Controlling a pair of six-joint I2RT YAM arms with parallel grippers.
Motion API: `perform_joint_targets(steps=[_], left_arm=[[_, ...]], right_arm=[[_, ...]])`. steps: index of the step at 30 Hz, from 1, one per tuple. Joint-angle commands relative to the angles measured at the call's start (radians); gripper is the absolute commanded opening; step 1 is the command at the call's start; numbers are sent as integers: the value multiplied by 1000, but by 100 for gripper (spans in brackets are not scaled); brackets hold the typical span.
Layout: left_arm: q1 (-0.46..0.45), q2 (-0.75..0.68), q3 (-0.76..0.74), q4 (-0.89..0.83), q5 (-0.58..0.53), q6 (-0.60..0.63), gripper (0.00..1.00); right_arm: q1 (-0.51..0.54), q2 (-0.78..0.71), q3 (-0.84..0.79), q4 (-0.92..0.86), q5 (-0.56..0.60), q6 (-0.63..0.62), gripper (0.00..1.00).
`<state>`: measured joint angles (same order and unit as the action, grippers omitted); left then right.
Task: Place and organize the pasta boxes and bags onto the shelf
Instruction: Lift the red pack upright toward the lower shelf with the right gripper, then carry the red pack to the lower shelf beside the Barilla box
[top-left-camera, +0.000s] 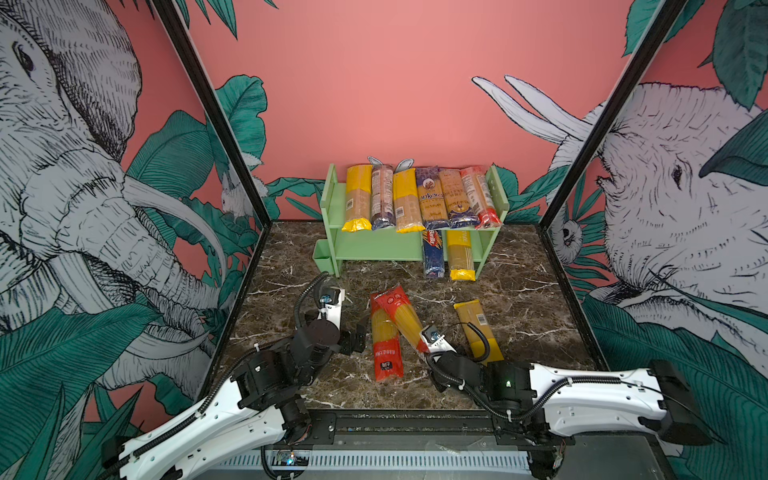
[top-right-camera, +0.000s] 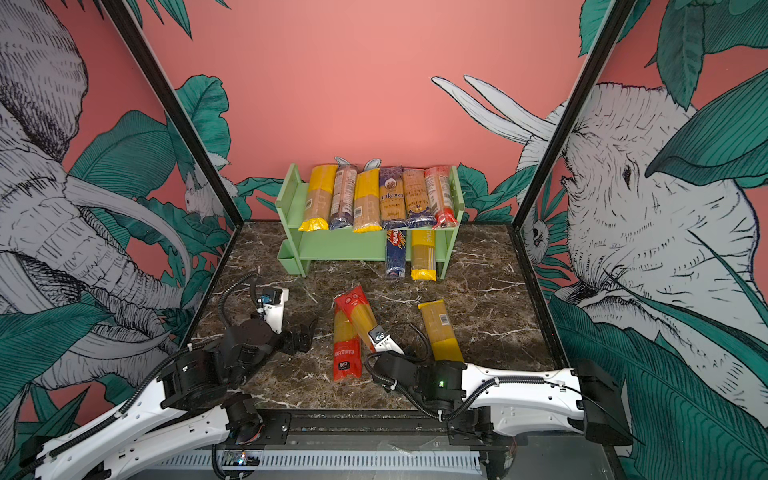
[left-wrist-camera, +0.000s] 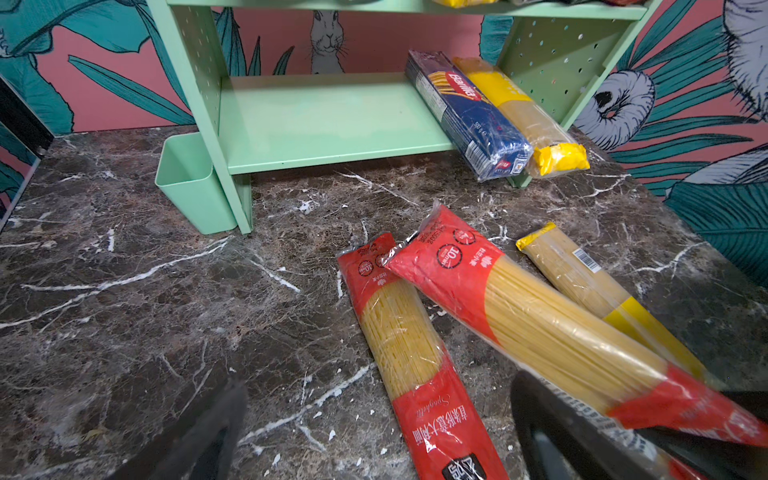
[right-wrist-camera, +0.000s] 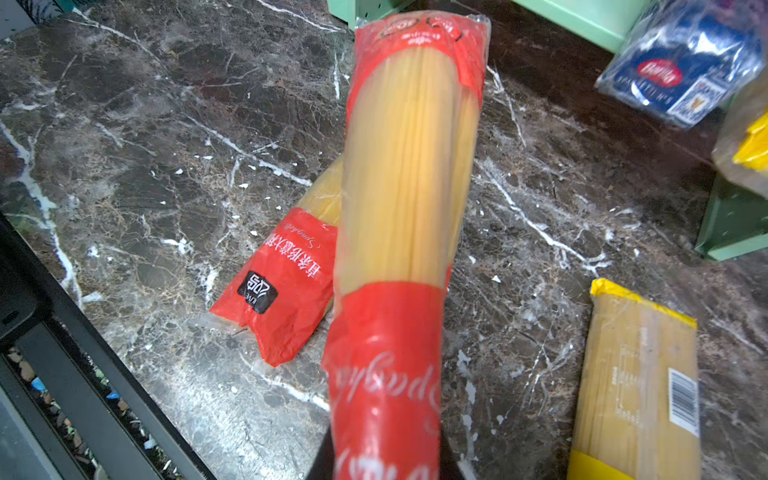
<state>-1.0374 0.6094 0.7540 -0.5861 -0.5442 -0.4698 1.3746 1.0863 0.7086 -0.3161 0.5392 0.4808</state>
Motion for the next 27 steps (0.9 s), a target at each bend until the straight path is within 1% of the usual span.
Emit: perform_joint_targets(steps=[1,10,15,27], left_arm=[[-4,-10,3,-32,-29,15,99],[-4,-24,-2,-57,-41,35,99],[-4,-30,2,-57,-53,66,99],[-4,-31,20,-25,-60,150,99]], right_arm=[[-29,18,95,107,106,-50,0],[-123,207,302,155,140,-102,0],[-187,301,409,156,144,-108,0],[-309,555,640,264,143,-122,0]])
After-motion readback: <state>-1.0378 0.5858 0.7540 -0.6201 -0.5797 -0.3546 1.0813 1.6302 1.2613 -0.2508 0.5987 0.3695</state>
